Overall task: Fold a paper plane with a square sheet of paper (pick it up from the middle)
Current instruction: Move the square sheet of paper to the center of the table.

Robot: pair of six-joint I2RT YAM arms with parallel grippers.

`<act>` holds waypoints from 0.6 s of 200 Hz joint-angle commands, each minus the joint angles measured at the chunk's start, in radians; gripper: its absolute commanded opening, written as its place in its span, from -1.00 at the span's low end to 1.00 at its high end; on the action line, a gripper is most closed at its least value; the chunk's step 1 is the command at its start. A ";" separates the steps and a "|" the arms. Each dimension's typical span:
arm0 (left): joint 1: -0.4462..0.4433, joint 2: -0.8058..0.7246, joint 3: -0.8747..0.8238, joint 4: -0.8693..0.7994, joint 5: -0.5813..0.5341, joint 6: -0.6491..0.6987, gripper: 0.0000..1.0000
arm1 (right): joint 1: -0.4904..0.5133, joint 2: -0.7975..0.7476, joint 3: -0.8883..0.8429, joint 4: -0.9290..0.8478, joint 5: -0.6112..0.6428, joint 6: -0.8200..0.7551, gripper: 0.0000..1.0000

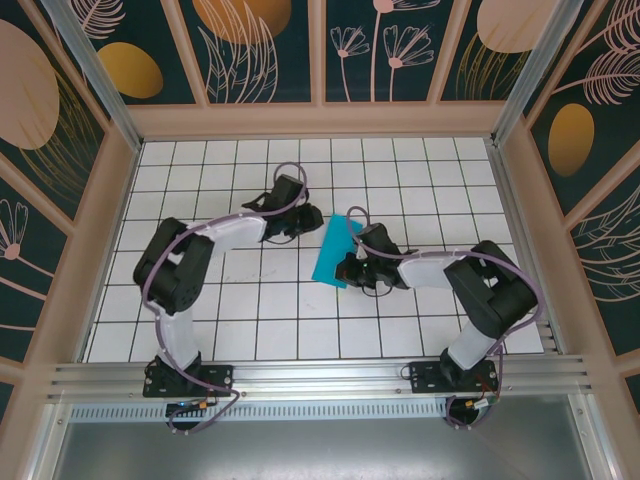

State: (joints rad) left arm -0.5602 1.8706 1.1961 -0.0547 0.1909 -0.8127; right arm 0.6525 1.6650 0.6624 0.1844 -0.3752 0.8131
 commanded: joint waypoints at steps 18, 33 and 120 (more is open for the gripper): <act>0.060 -0.203 -0.161 -0.014 -0.111 -0.050 -0.43 | 0.042 0.089 0.067 0.090 0.125 0.142 -0.94; 0.068 -0.261 -0.217 -0.007 -0.120 -0.058 -0.42 | 0.064 0.122 0.090 0.088 0.134 0.166 -0.94; 0.068 -0.490 -0.537 0.178 -0.018 -0.148 -0.46 | 0.102 0.144 0.271 0.095 0.111 0.178 -0.94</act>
State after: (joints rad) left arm -0.4900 1.4193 0.7044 -0.0002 0.1032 -0.9146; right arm 0.7864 1.8809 0.9047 0.2855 -0.2584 1.0279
